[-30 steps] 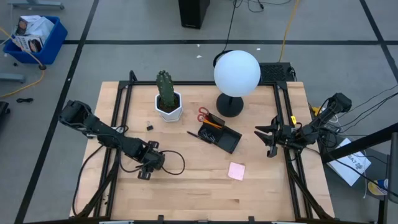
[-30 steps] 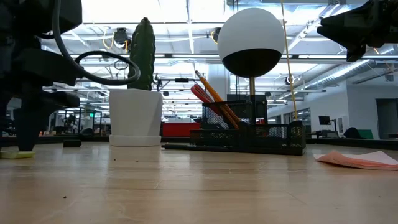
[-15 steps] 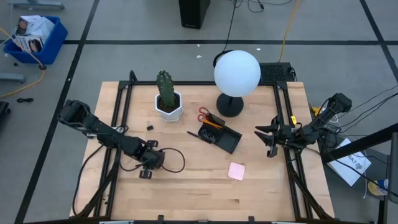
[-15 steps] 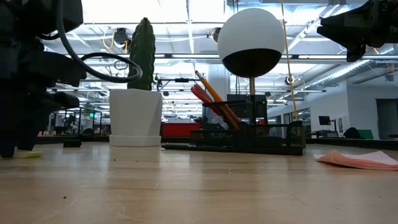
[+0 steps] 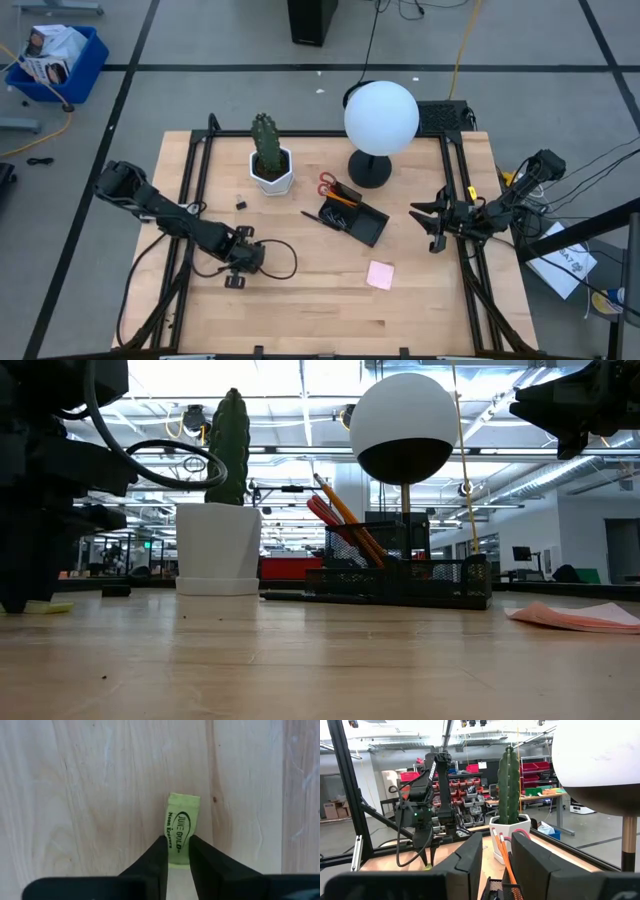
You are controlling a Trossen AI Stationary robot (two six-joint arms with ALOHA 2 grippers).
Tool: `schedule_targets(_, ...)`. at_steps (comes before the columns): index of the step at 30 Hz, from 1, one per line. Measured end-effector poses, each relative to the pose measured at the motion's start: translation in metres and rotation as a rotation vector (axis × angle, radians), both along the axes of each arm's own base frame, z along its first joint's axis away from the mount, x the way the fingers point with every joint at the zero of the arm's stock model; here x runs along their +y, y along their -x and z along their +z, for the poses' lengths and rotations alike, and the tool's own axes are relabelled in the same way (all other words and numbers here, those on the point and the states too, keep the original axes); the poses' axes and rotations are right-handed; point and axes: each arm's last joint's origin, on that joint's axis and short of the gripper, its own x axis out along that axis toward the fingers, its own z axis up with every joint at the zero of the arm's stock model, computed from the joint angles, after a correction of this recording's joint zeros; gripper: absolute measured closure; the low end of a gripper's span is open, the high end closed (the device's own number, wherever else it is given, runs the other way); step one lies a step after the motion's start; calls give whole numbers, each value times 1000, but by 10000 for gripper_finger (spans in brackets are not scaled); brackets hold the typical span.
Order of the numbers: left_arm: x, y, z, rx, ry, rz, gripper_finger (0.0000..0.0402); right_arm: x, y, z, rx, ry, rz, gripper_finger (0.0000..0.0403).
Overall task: Pick and place office supplies into organizer
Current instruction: Put the light green eraser into the black desk organizer
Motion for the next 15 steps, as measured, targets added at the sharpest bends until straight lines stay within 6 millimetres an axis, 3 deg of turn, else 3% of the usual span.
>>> schedule_targets(15, 2, -39, 30, -263, 8, 80, 328, 0, 0, 0, 0, 0, 0, 303)
